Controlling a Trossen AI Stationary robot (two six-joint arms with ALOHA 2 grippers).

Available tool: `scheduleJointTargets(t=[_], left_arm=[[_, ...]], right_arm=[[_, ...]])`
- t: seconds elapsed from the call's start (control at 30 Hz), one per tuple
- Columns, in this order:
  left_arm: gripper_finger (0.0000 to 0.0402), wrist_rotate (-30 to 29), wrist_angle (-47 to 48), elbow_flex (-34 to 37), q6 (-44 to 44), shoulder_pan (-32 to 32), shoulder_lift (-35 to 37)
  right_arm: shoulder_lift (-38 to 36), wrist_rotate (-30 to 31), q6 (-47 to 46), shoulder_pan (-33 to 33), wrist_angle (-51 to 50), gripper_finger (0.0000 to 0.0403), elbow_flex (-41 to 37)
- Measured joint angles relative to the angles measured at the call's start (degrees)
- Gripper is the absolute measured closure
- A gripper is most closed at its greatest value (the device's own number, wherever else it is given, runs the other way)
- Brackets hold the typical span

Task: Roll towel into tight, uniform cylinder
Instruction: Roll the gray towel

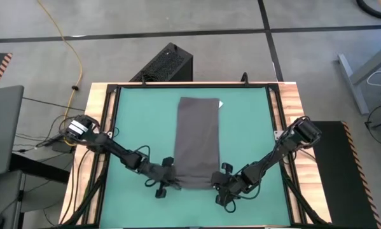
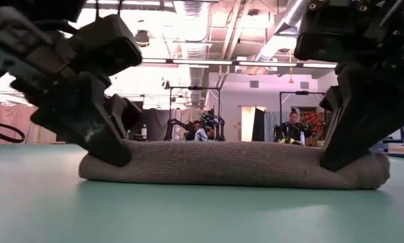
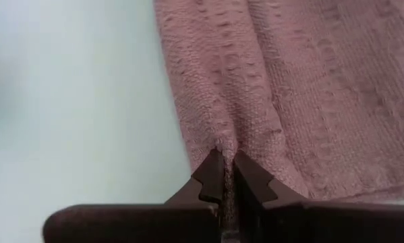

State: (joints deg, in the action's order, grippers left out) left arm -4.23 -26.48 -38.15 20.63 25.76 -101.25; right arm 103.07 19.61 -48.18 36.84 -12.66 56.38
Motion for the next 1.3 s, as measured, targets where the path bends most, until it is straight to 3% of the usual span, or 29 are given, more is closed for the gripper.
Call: scheduleJointTargets(t=[0.17, 0.4, 0.6, 0.73, 0.9, 1.03, 1.3], left_arm=[[0.0397, 12.95, -0.27, -0.02, 7.03, -2.23, 0.00], [0.0397, 21.01, -0.71, -0.01, 9.09, -2.90, 0.00], [0.0393, 20.55, -0.69, 0.02, 13.47, -2.65, 0.00], [0.0395, 21.23, 0.46, 0.43, 14.18, -1.87, 0.07], [0.0399, 20.95, -11.87, 6.48, 17.87, -1.42, 0.17], [0.0389, 15.94, -20.24, 11.25, 21.72, -1.70, 0.17], [0.0323, 16.51, -21.11, 11.91, 22.51, -3.60, 0.20]], right_arm=[[-0.35, -4.42, -0.06, -0.48, 3.87, 0.0368, -0.07], [0.08, -8.94, 6.69, -3.78, 8.31, 0.0368, -0.07], [0.17, -15.78, 8.12, -7.83, 9.43, 0.0368, -0.50], [0.28, -19.58, 6.78, -9.83, 17.43, 0.0368, -4.99], [0.26, -19.91, 2.09, -10.70, 31.36, 0.0368, -12.42], [0.22, -18.62, 0.13, -10.73, 34.90, 0.0368, -15.11], [0.22, -18.55, -0.03, -12.43, 34.87, 0.0368, -15.78]])
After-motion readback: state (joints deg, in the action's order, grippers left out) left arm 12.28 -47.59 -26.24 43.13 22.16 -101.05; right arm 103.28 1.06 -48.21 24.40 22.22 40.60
